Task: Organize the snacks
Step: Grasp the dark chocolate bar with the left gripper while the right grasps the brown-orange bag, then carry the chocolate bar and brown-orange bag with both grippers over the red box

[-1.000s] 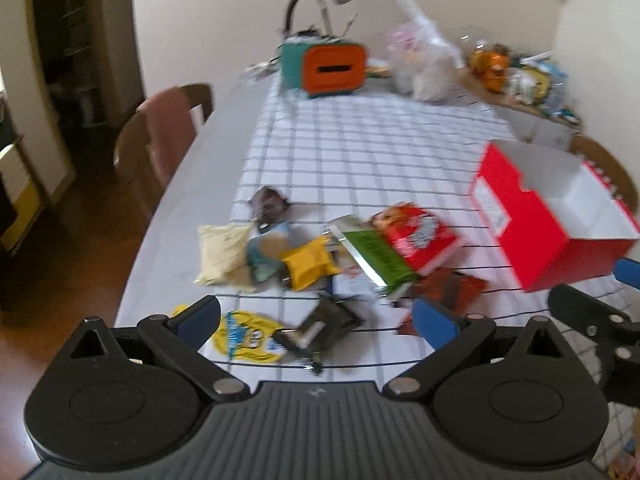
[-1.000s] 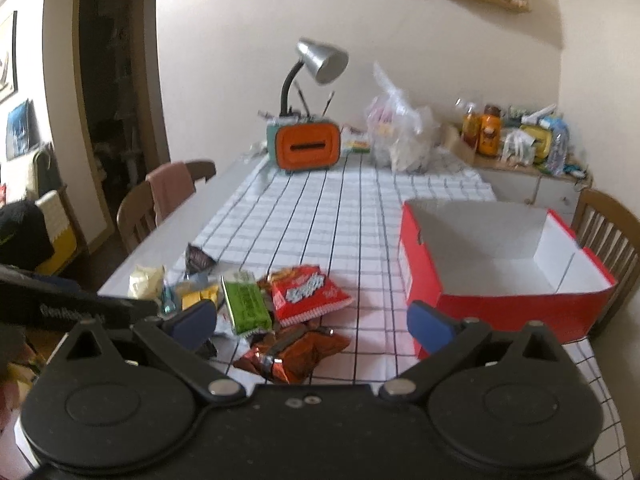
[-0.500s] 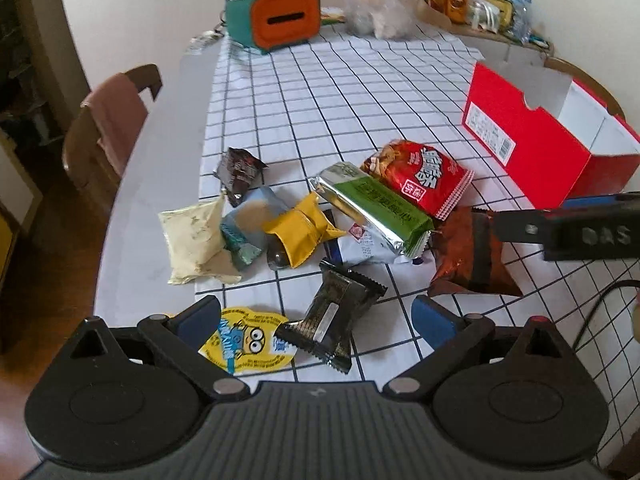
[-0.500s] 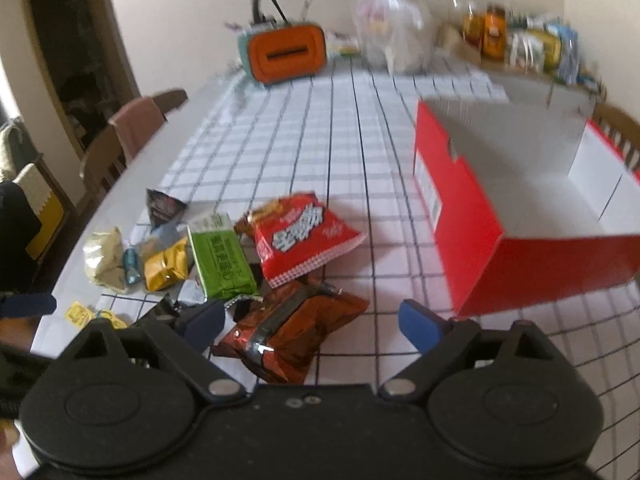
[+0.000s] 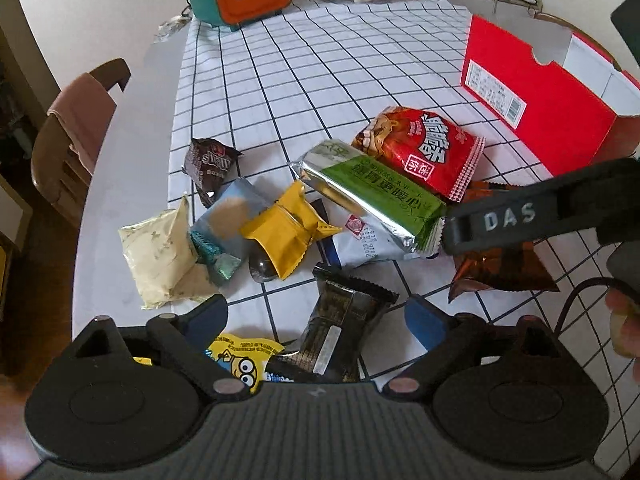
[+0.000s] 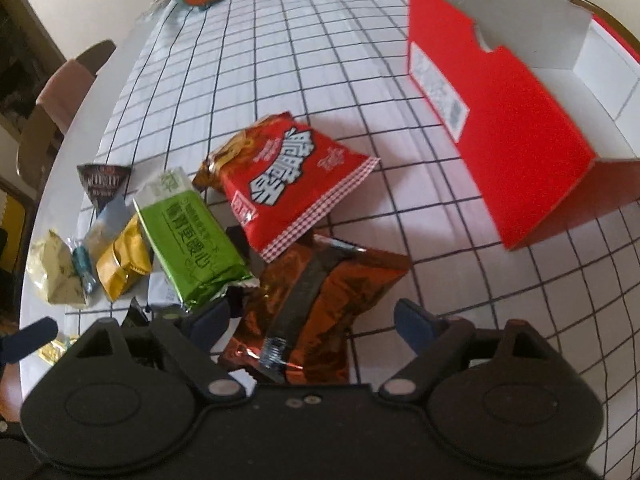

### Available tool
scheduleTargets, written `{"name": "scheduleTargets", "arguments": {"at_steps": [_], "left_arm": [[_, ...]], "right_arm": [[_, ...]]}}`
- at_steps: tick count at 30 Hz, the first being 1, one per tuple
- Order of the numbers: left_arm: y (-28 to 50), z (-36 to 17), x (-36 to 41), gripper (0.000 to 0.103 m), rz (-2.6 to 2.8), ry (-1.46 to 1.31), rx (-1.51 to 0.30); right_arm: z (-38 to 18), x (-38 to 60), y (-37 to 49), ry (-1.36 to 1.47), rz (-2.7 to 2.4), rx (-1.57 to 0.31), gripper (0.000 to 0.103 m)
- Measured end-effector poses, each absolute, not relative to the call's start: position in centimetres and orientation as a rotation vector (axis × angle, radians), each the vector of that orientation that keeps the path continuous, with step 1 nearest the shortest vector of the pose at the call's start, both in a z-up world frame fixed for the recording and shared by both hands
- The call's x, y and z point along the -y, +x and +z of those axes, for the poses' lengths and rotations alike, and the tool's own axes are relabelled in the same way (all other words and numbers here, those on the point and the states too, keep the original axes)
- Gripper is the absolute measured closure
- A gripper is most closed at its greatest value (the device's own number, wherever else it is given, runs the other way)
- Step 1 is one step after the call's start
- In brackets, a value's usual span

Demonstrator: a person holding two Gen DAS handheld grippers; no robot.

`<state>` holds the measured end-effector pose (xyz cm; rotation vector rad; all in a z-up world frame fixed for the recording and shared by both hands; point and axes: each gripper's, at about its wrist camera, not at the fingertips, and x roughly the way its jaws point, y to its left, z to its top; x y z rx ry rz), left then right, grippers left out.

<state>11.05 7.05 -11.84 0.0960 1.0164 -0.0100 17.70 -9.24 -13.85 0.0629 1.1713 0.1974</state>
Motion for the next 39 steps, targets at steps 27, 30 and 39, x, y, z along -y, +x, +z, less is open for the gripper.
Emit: {"name": "scheduleTargets", "arguments": {"at_steps": [27, 30, 39], "left_arm": [[12.0, -13.8, -6.6, 0.070, -0.011, 0.051, -1.087], [11.7, -13.7, -6.8, 0.070, -0.007, 0.031, -1.086], [10.7, -12.3, -6.9, 0.070, -0.009, -0.010, -1.064]], "right_arm": [[-13.8, 10.9, 15.9, 0.039, 0.257, -1.094, 0.061], [-13.2, 11.5, 15.4, 0.053, 0.253, -1.083, 0.061], [-10.5, 13.6, 13.5, 0.099, 0.253, -1.029, 0.062]]}}
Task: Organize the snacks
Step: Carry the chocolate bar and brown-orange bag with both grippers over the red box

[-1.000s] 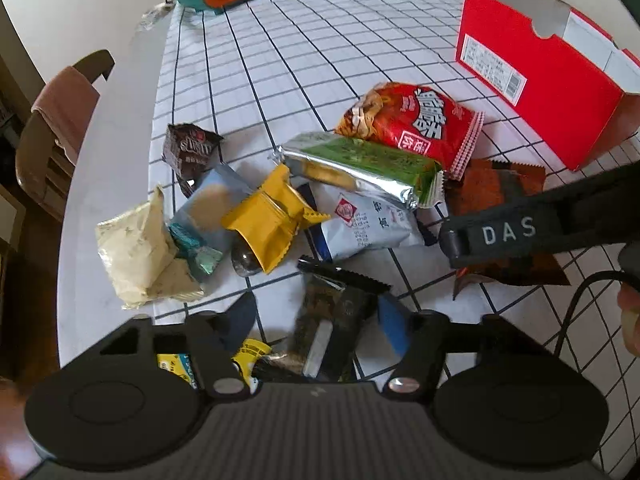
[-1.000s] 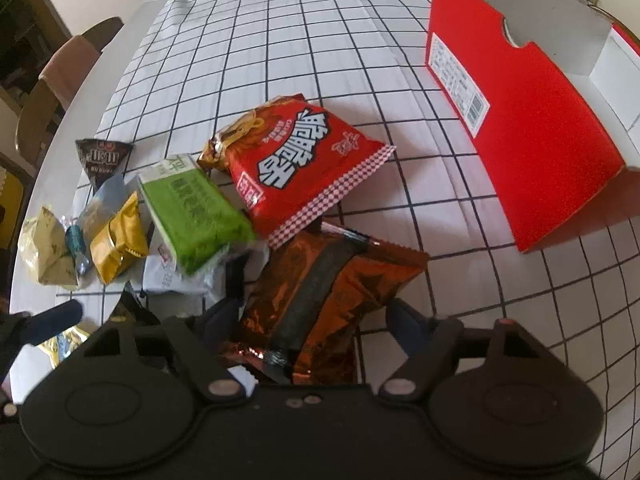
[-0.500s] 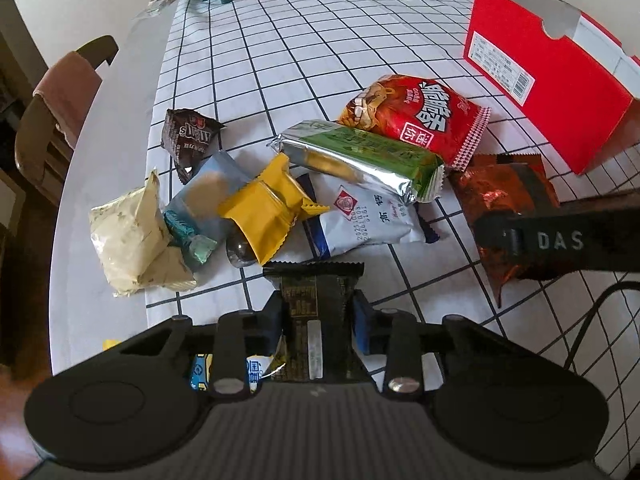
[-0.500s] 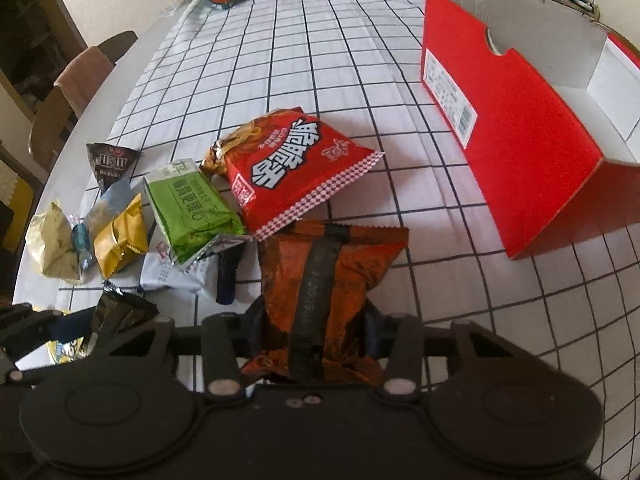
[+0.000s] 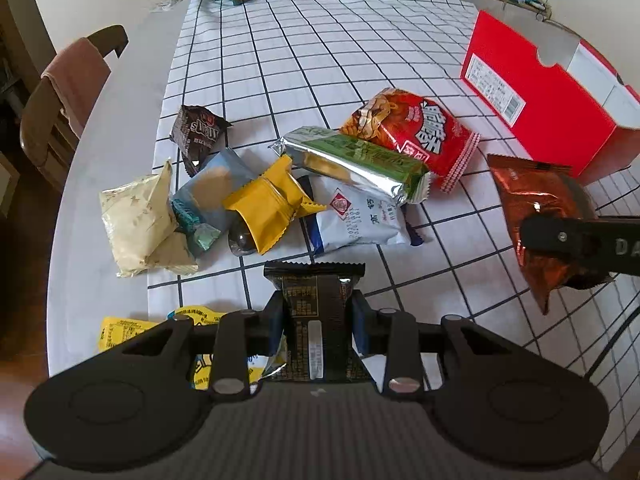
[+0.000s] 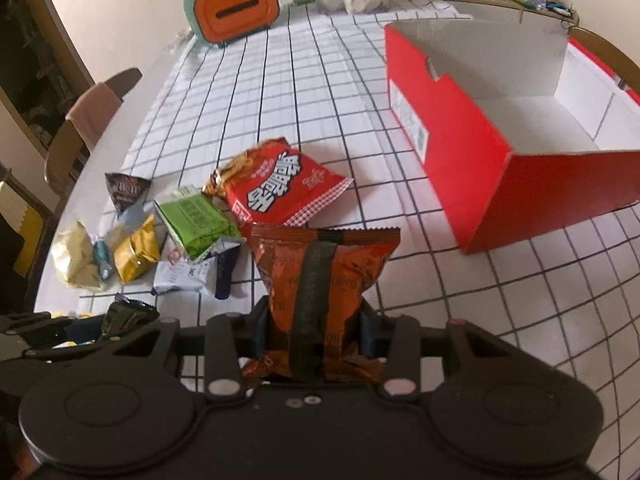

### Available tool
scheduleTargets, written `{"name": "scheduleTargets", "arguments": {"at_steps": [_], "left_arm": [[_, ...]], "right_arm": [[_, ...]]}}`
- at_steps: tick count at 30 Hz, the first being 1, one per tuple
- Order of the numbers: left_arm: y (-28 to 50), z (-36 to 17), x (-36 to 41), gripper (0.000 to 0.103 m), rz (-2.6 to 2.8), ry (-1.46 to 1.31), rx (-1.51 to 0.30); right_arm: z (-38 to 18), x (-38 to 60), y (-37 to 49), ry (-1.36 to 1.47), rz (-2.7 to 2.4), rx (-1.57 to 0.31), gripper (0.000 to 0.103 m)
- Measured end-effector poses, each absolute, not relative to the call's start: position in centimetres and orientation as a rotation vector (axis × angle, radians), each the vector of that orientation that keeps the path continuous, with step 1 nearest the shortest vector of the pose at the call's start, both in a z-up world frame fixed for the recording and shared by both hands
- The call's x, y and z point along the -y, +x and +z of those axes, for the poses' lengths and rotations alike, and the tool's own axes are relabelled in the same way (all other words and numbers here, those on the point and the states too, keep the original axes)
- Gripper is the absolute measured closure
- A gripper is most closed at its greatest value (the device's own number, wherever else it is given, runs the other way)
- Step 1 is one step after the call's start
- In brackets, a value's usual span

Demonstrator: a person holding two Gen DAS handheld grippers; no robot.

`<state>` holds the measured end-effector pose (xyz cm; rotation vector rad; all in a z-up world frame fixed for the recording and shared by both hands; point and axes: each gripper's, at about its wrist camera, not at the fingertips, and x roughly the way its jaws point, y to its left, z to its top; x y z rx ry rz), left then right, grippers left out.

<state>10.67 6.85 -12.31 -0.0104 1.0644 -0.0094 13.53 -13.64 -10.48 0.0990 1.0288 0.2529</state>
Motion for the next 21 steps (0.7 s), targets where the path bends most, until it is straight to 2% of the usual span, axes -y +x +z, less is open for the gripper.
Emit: {"name": "scheduleTargets", "arguments": {"at_steps": [11, 21], "left_arm": [[10.8, -7.2, -4.4, 0.070, -0.005, -0.047, -1.005], [13.5, -2.5, 1.8, 0.070, -0.041, -0.071, -0.945]], "right_arm": [[-5.2, 17.7, 12.6, 0.113, 0.290, -0.962, 0.062], [-1.9, 24.2, 15.5, 0.084, 0.303, -0.898, 0.062]]}}
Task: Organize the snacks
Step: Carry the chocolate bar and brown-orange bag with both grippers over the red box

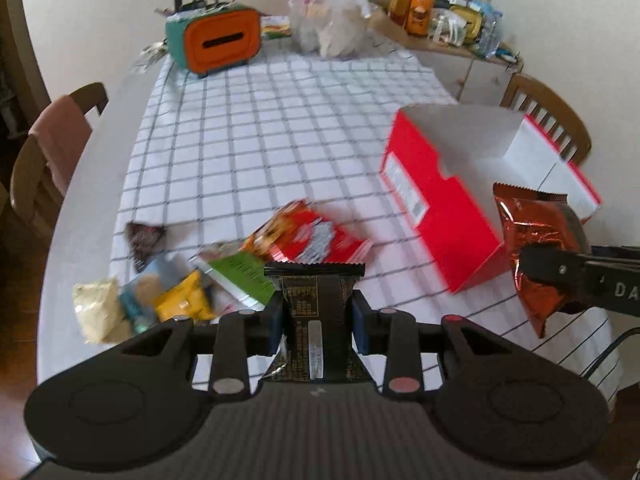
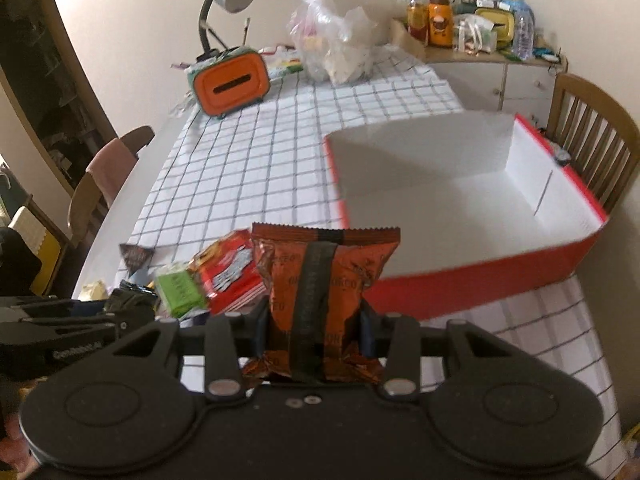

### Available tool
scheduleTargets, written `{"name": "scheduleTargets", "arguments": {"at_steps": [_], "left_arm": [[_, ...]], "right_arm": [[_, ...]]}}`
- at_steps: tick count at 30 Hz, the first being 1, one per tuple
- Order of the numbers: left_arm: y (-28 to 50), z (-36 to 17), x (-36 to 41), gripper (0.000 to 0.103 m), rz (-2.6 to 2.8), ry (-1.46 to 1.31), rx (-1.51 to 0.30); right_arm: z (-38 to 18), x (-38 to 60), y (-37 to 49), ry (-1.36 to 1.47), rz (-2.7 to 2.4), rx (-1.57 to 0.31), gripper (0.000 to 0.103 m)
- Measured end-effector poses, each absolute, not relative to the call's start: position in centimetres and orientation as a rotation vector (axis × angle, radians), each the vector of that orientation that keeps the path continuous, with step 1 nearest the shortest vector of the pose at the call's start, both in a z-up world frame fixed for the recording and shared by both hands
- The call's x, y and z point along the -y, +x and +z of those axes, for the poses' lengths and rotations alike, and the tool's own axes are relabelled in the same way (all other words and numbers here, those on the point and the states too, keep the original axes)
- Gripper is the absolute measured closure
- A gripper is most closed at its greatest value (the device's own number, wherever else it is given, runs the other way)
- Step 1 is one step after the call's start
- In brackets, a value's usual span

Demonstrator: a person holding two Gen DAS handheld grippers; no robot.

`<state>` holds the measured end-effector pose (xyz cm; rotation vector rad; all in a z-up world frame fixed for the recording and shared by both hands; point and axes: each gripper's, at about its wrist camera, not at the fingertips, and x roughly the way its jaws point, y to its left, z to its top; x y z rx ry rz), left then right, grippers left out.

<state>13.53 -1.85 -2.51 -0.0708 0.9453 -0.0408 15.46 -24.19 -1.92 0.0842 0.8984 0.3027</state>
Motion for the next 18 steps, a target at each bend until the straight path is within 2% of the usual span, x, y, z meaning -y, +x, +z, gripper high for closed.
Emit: {"name": "scheduleTargets", "arguments": {"at_steps": [8, 18], "left_arm": [[16.8, -0.8, 9.1, 0.070, -0.064, -0.061, -0.919], [21.4, -1.2, 16.4, 0.070, -0.063, -0.043, -0.928]], "right_arm": [[-1.5, 30.5, 19.1, 0.060, 0.296, -0.888, 0.062], [-2.8, 35.8, 23.6, 0.022, 0.309, -0.907, 0.062]]}}
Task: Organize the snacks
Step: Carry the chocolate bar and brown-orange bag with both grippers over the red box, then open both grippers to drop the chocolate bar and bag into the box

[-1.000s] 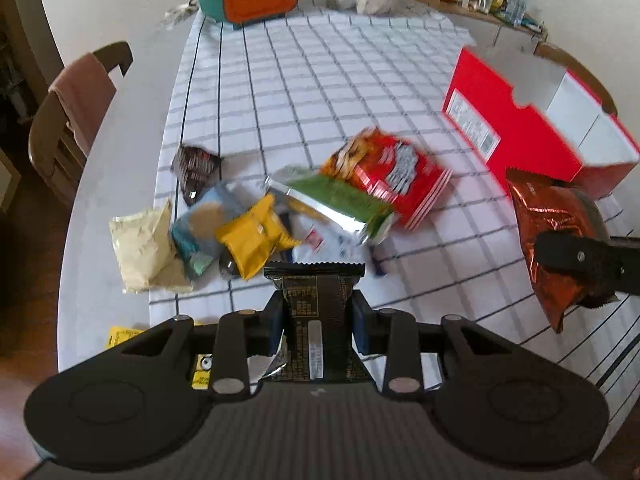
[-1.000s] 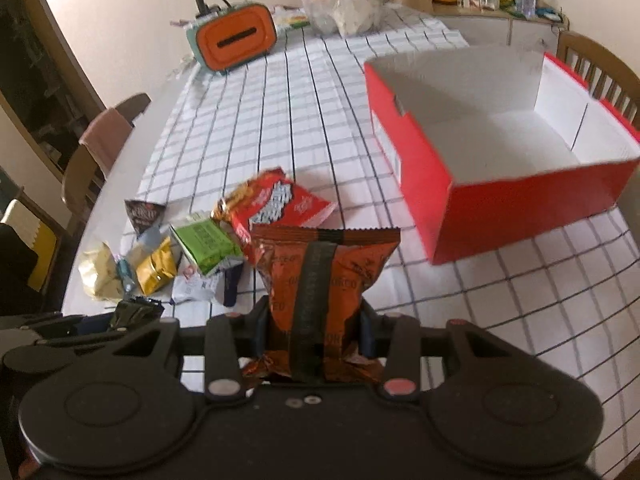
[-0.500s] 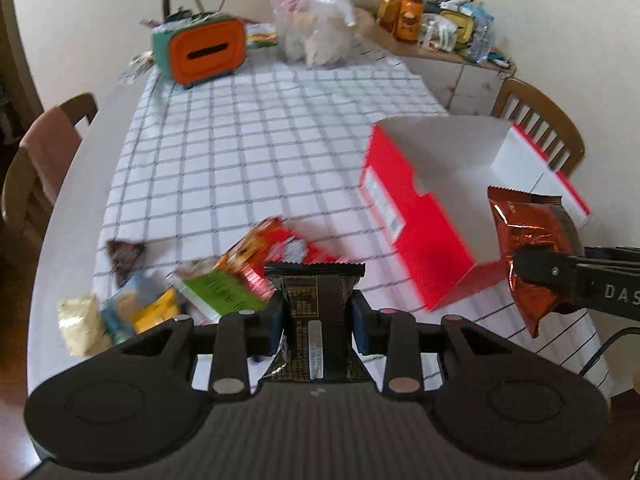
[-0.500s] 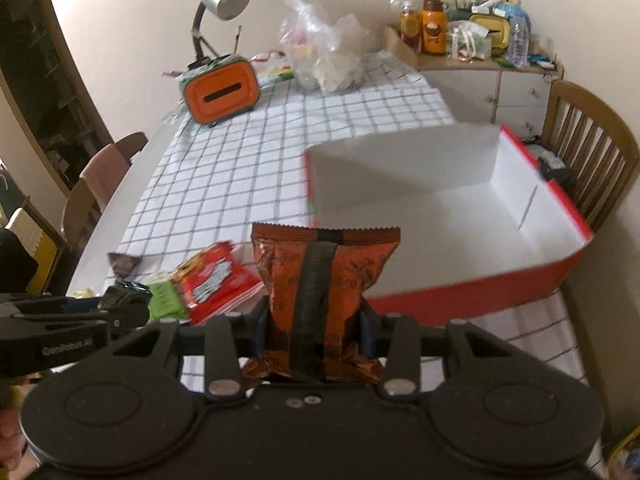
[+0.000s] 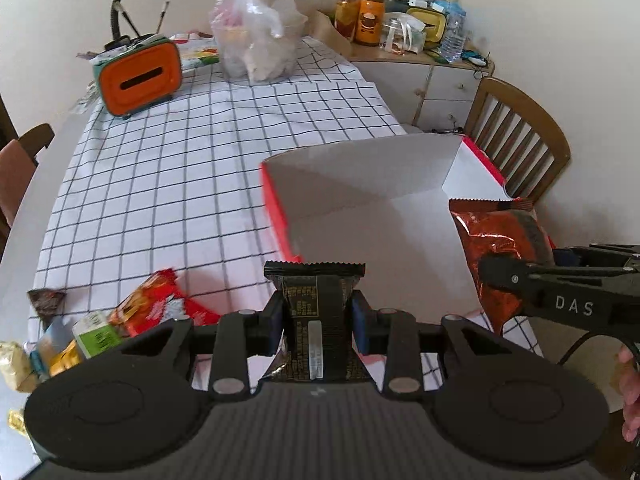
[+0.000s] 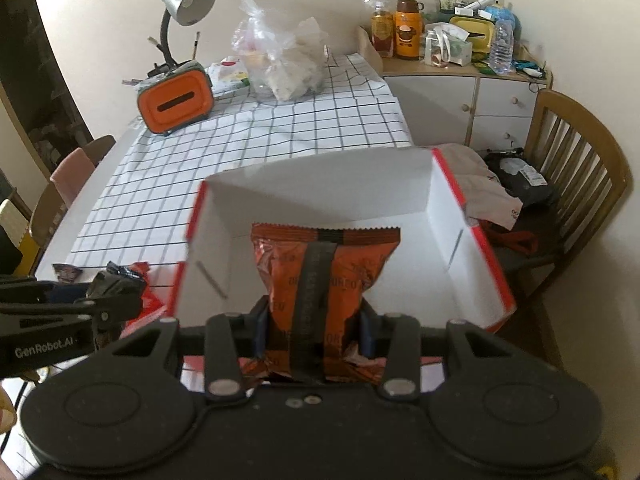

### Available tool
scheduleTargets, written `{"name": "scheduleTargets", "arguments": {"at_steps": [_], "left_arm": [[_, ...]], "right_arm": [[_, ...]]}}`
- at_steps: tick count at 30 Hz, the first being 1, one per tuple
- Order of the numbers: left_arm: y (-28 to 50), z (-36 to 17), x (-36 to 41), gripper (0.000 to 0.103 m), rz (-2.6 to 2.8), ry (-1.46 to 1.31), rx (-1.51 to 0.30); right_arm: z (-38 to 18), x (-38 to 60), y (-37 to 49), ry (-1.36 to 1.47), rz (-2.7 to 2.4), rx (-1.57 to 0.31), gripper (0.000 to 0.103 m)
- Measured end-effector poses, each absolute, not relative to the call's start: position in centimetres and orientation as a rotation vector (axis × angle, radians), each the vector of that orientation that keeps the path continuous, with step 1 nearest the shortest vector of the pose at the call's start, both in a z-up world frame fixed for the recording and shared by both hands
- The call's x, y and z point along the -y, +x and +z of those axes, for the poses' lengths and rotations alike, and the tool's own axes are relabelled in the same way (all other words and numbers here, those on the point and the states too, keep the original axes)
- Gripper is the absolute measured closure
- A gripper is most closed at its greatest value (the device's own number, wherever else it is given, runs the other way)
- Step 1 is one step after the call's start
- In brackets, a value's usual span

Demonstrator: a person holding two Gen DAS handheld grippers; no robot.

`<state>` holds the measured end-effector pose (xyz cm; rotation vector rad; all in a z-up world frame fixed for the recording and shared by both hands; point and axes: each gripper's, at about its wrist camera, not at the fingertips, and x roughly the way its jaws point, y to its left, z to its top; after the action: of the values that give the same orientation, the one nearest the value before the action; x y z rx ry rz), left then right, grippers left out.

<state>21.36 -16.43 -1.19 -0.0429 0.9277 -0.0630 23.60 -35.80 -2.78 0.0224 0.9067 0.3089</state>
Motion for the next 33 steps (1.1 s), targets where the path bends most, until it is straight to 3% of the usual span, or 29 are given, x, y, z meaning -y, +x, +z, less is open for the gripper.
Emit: {"name": "scheduleTargets", "arguments": {"at_steps": [16, 33], "left_arm": [[27.9, -4.7, 21.5, 0.070, -0.048, -0.006, -0.982], [29.5, -7.8, 23.7, 0.069, -0.025, 0.113, -1.024]], "right_arm": [[-6.9, 38.4, 30.1, -0.083, 0.342, -0.969, 0.062], [-8.9, 39.0, 31.7, -0.087, 0.376, -1.015, 0.061]]}}
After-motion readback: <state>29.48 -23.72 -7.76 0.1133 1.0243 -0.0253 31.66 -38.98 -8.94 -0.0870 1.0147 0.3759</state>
